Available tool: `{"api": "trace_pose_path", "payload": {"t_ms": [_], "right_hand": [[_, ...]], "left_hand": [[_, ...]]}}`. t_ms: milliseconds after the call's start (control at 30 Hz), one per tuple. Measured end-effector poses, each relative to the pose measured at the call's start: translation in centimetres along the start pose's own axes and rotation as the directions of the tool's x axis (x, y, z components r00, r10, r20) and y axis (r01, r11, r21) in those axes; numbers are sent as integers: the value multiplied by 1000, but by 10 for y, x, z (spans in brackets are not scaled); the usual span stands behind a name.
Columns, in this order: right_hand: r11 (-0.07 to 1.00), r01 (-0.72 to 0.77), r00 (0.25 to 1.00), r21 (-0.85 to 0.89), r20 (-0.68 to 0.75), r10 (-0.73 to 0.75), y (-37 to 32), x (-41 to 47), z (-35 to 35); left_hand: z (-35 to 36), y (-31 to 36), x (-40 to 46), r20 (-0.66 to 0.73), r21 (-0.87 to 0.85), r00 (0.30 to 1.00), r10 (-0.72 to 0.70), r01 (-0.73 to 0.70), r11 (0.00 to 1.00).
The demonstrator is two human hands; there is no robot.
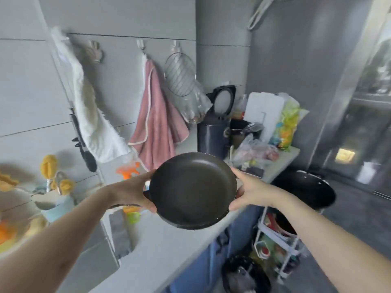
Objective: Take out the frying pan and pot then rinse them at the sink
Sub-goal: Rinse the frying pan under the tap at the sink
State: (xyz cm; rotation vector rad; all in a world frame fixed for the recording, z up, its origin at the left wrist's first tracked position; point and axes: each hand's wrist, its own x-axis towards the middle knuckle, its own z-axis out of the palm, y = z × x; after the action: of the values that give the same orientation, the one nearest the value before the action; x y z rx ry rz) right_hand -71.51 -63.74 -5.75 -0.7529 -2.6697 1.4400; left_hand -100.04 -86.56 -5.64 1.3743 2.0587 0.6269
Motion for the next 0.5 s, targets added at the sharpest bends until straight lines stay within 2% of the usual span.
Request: {"api": "trace_pose_path", "payload": {"t_ms": [233, 367, 500], "right_hand": [[983, -161, 951, 85, -253, 177, 113, -140, -114], [951, -264, 871, 163, -382, 308, 179, -204, -161], [913, -329, 773, 242, -486, 407, 231, -259, -200]], "left_hand": [[109, 156, 133, 222, -16, 953, 204, -206, 978], [169, 242, 206, 351, 20, 883, 312, -341, 940], [228, 325, 273, 466, 28, 784, 411, -477, 878]]}}
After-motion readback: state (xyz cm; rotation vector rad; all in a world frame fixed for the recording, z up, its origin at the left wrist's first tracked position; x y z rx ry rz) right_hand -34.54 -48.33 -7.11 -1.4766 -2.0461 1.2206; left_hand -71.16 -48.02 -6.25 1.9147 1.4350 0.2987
